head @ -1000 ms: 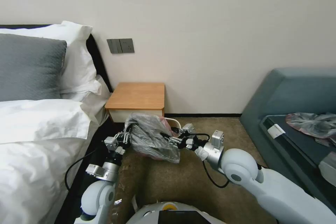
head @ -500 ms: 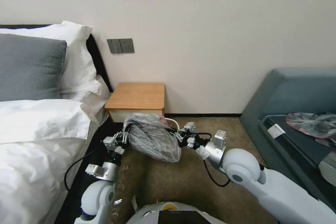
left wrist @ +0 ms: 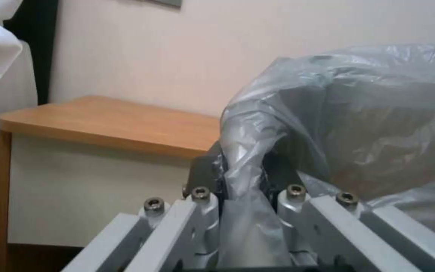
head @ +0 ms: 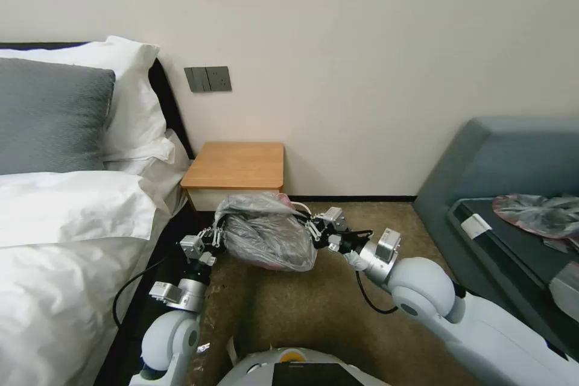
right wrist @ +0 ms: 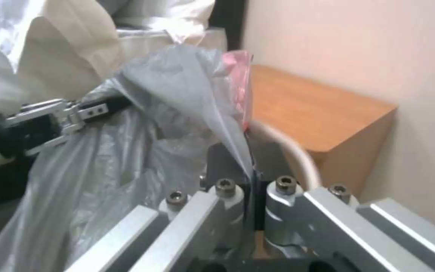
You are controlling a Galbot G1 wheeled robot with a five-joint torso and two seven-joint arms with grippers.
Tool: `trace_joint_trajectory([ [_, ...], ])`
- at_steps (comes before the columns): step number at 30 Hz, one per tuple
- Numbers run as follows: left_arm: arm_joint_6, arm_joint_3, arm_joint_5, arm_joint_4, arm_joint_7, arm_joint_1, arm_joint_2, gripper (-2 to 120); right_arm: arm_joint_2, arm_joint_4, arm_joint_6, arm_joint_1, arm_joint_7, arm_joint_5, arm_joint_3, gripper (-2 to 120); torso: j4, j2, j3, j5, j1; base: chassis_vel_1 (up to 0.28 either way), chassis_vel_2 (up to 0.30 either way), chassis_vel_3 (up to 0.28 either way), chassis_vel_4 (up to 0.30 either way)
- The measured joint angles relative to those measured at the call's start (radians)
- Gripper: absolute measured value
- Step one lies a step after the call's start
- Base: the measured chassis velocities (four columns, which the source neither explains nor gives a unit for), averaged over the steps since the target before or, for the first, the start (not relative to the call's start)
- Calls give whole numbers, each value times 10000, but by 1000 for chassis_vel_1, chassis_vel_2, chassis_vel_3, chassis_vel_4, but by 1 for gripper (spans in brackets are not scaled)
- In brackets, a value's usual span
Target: Pick up the garbage bag from the table and place it over the trash can.
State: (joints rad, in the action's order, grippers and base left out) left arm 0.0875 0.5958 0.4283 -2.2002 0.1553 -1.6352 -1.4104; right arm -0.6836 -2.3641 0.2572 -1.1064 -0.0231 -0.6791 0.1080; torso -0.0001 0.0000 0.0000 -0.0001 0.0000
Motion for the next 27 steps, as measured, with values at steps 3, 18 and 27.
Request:
trace_joint_trajectory([
  [3,-5,12,-13,0,-29,-7,11,8,-18,69,-97,17,0,231,49,0,1,0,0,1,0,0,0,0,0],
  [18,-37,25,569,-138,-3,-55,8,8,-61,610,-634,-85,-110,1338,337,0,1,0,0,2,0,0,0,0,0],
  [27,-154,53,1299,-342,57,-112,38,8,-67,992,-857,-69,-87,1536,461,0,0,0,0,0,0,0,0,0,0],
])
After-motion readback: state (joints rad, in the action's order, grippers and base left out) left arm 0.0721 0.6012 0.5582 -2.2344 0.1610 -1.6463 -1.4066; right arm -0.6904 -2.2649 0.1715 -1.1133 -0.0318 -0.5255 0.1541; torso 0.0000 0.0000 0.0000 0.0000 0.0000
